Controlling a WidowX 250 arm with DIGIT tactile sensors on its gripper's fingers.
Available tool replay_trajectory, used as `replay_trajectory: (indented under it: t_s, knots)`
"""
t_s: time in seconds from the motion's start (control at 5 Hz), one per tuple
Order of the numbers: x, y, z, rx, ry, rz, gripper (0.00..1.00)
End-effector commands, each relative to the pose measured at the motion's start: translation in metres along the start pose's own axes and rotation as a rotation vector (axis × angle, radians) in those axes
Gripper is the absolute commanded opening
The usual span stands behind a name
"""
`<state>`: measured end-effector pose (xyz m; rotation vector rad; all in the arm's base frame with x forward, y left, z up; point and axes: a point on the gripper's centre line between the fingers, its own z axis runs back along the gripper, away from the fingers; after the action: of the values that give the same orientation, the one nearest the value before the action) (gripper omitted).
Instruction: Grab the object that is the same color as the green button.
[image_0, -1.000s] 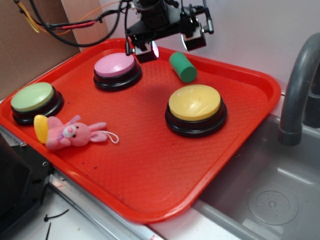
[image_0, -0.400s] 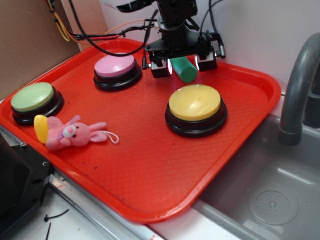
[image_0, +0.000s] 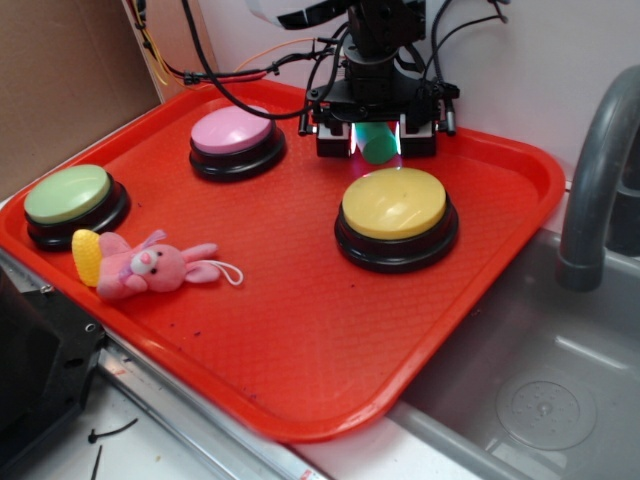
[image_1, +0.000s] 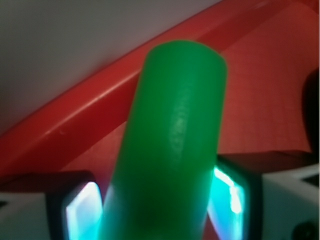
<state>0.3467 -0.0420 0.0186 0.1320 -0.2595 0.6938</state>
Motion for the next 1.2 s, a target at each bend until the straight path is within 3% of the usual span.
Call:
replay_trajectory:
  t_s: [0.0, 0.2, 0.4, 1.0]
  knots:
    - [0.015, 0.016, 0.067, -0.108, 0.039, -0.081, 0.0]
    - [0.015, 0.036, 0.103, -0.154, 0.101, -0.182, 0.0]
    - [0.007, 0.056, 0.137, -0.141, 0.169, -0.265, 0.0]
    - [-0.028, 0.13, 0.207, -0.238, 0.224, -0.35, 0.0]
